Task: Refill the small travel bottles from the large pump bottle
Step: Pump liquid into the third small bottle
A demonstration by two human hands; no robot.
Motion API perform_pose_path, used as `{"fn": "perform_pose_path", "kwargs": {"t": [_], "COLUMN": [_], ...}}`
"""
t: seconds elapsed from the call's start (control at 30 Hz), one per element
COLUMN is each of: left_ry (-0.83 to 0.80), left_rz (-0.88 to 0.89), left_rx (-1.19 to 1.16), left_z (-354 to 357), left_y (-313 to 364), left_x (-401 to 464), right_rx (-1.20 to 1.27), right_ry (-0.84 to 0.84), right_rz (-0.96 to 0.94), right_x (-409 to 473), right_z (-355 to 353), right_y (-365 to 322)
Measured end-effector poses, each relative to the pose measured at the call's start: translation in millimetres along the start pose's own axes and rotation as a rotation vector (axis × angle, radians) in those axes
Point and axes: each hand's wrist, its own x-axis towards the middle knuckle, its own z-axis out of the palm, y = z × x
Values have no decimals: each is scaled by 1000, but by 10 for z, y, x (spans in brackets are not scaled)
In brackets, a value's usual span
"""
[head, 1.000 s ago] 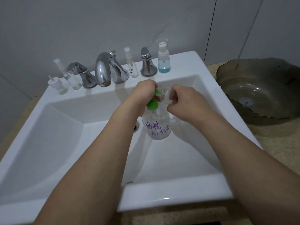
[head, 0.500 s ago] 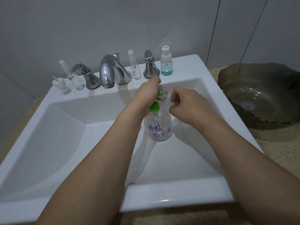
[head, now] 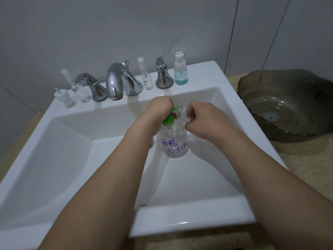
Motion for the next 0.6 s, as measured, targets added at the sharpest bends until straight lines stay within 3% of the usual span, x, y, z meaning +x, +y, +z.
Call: {"fn": "perform_pose_path", "kwargs": {"t": [0.2,0.43,0.6], "left_ry": [7,23,44], "left_rz": [2,28,22], "left_rx": [-31,-323,-254], "left_z": [8,-29,-13], "left_y": [17,72,48], "left_x": [-30,-43,-1], "right_rx": [3,13,17], "right_ry": [7,95,85], "right_rz": [-1,-30,-32], "right_x": [5,7,6], "right_z": [-7,-34,-34], "right_y": [-6,-47,-41]}}
